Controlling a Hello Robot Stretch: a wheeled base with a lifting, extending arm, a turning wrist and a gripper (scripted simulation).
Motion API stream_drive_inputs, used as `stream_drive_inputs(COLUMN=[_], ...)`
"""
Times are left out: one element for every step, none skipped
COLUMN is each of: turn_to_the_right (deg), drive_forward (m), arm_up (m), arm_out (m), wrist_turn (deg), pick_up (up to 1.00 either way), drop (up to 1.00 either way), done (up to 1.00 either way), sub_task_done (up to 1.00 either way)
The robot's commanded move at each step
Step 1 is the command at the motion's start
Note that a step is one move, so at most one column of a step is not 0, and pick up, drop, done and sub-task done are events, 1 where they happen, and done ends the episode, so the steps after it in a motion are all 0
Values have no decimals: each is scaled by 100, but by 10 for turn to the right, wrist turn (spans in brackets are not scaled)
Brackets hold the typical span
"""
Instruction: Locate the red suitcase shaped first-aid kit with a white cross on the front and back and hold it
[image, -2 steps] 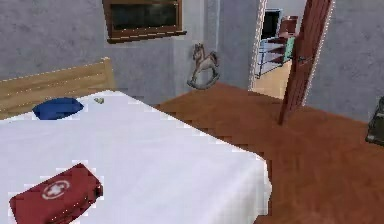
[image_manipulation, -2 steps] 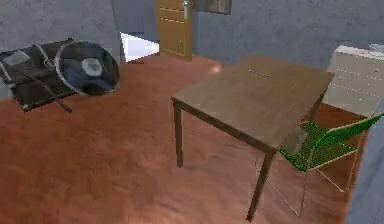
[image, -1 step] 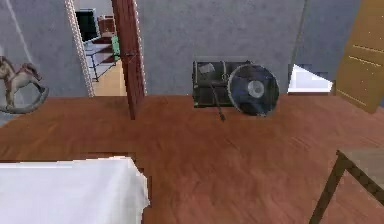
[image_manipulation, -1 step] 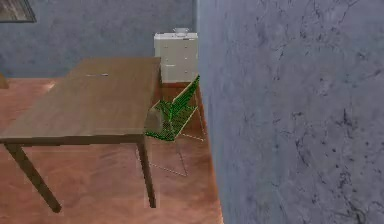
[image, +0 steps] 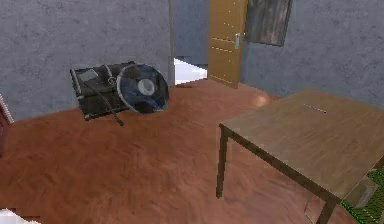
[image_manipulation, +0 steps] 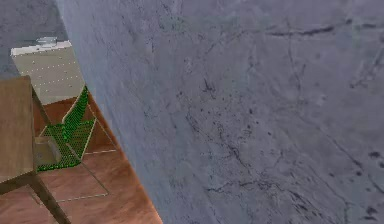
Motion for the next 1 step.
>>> stream_drive_inputs(turn_to_the_right=[30], drive_forward=[0], arm_up=[0], arm_out=[0], wrist_turn=[0], pick_up=[0], drop=[0], done=[0], sub_task_done=[0])
